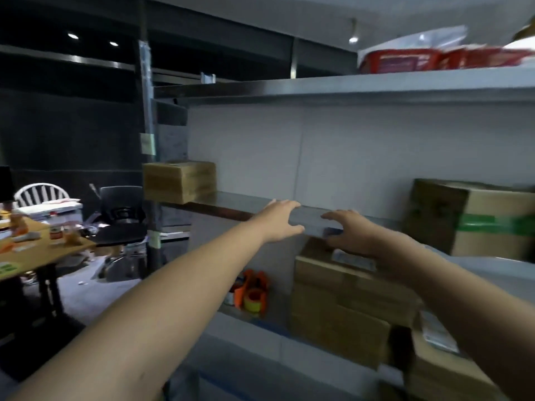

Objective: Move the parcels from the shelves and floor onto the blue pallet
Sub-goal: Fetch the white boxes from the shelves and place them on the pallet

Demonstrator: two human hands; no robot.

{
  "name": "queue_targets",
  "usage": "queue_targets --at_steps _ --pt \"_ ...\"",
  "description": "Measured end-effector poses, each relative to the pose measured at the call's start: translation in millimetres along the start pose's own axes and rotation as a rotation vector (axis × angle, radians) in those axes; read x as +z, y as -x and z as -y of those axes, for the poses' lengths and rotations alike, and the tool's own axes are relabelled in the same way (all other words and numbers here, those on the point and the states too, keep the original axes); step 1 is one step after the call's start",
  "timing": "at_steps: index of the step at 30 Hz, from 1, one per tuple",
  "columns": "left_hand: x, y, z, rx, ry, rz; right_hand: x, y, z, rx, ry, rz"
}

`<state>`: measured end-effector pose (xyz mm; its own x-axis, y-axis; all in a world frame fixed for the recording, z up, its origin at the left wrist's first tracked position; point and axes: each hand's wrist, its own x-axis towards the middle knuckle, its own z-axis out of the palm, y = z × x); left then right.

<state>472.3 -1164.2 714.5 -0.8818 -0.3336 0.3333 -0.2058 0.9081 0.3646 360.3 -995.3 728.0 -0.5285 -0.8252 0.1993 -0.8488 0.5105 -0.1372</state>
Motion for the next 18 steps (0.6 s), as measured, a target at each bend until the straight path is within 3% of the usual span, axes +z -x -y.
queue_targets --at_steps 12,18 --pt "165.0 -41.7 -335.1 0.452 0.212 0.194 -82.8 247.3 -249.4 0.513 0.025 -0.135" --pt "232.8 -21.1 -482.2 0.675 0.291 0.332 -105.5 406.9 -335.1 0.857 0.038 -0.181"
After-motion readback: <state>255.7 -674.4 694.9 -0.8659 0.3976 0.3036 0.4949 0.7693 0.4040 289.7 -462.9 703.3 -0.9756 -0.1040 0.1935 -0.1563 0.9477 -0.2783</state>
